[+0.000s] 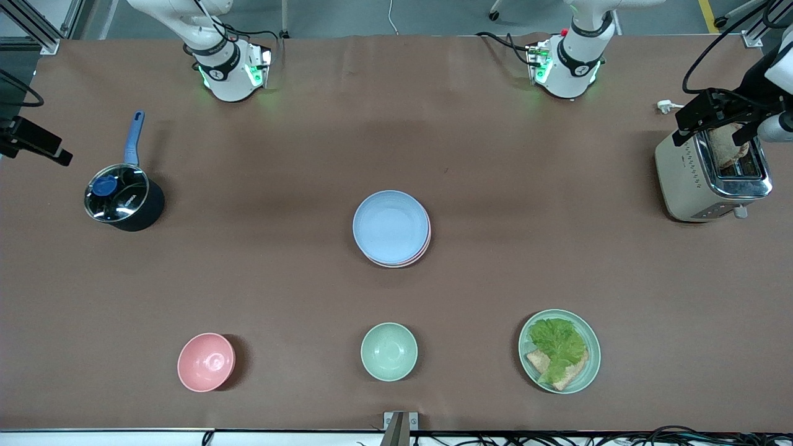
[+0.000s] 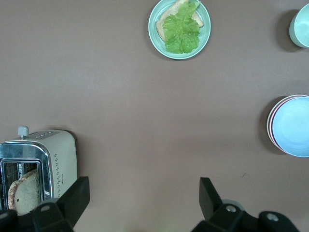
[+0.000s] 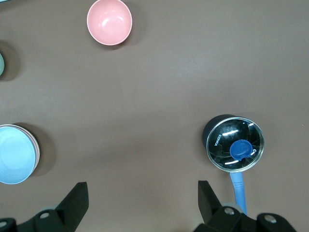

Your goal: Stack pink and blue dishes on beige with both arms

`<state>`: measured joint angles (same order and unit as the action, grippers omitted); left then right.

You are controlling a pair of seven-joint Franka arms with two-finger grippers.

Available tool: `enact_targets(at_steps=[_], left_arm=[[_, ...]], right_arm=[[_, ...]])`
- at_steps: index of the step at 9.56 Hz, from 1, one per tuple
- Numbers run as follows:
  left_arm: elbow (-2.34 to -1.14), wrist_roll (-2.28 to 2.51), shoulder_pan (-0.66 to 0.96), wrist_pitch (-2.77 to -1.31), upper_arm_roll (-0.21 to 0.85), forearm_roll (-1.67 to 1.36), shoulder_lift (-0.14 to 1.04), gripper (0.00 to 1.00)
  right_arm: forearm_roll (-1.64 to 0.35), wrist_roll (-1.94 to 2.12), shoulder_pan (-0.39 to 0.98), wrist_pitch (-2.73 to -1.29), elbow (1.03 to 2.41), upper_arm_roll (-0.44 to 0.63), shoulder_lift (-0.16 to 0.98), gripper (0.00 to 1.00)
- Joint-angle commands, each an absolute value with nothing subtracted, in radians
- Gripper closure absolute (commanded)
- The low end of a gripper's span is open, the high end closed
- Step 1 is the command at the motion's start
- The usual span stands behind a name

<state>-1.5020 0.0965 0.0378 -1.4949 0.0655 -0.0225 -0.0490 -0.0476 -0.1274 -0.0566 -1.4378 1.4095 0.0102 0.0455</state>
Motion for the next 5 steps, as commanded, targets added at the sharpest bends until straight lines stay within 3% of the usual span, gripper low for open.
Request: enact_targets(at_steps=[1,5], left_arm=[[-1.529,0.1,0.032,-1.493,0.072,-0.012,-0.049,0.0],[-1.526,0.1,0.031,-1.493,0.071,-0.012,-0.048,0.0]], right_arm=[[-0.029,-0.115,-0.052,-1.473,1.443,0.012,0.035,0.0],[-0.029,-0.117,-0.046,-1.468,1.443,0.014,0.037,0.0]])
